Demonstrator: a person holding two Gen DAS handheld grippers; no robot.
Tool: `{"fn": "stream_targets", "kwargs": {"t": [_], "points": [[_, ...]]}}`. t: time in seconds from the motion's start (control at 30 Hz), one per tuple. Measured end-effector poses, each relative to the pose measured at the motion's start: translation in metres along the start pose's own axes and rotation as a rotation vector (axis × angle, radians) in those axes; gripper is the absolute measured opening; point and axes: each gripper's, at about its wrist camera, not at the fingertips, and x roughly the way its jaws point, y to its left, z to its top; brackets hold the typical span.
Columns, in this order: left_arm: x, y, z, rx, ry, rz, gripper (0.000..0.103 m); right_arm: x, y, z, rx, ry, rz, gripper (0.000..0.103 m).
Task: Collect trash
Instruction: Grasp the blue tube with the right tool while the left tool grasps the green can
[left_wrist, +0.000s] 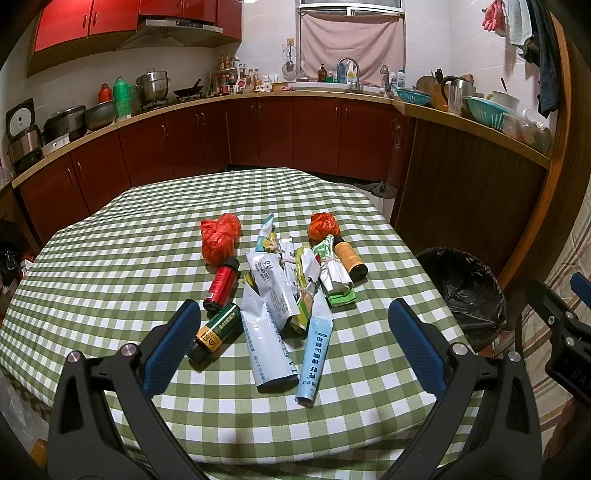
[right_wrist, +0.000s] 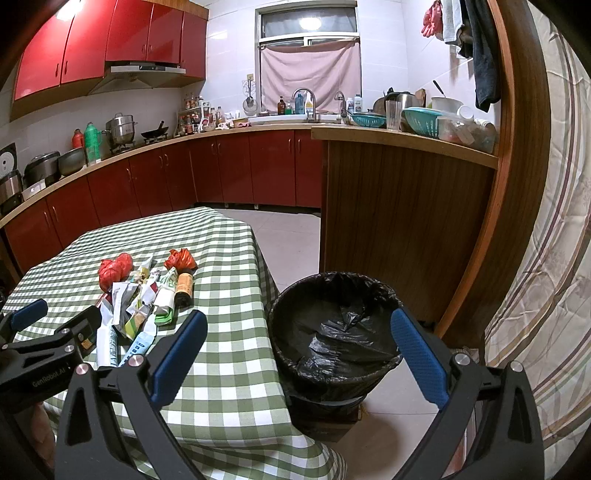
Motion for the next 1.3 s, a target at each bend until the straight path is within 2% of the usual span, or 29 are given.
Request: {"fn": "stream_targets", "kwargs": {"t": [0.23,0.37,0.47,0.53,0.63,0.67,0.7,0.77,1.07,1.3], "points": [[0.002,0.001,0.000,0.012,0.003,0.008,0.099,0.002,0.001,-0.001,0.003,0.006,0.006,0.097],[0.011,0.016,-0.002,0.015,0.049,0.023,0.099,0.005,-0.002,-0.003,0.013,0.017,0.024,0.097],[0.017,0.036,-0.007,-0.003,0.074,0.044,0.089,0.010,0.010,-0.005,0.017,0.036,0.054,0.097],[0.022,0.049,-0.010,-0.004,0.094,0.057,0.079,0.014,0.017,-0.008,0.011,0.051,0.068,0.097],[0.025,0.069,-0.014,-0.009,0.110,0.084,0.079,0.022,0.032,-0.011,-0.008,0.074,0.097,0.095],[0.026,0.074,-0.015,-0.009,0.109,0.095,0.079,0.025,0.038,-0.013,-0.019,0.083,0.110,0.091],[0.026,0.081,-0.017,-0.006,0.106,0.109,0.079,0.027,0.044,-0.014,-0.029,0.090,0.116,0.080],[0.026,0.090,-0.019,0.000,0.099,0.132,0.079,0.034,0.058,-0.017,-0.050,0.120,0.130,0.063],[0.031,0.110,-0.028,0.022,0.099,0.141,0.079,0.049,0.120,-0.032,-0.099,0.192,0.222,0.063],[0.043,0.123,-0.034,0.015,0.125,0.125,0.079,0.063,0.153,-0.045,-0.141,0.239,0.216,0.060]]}}
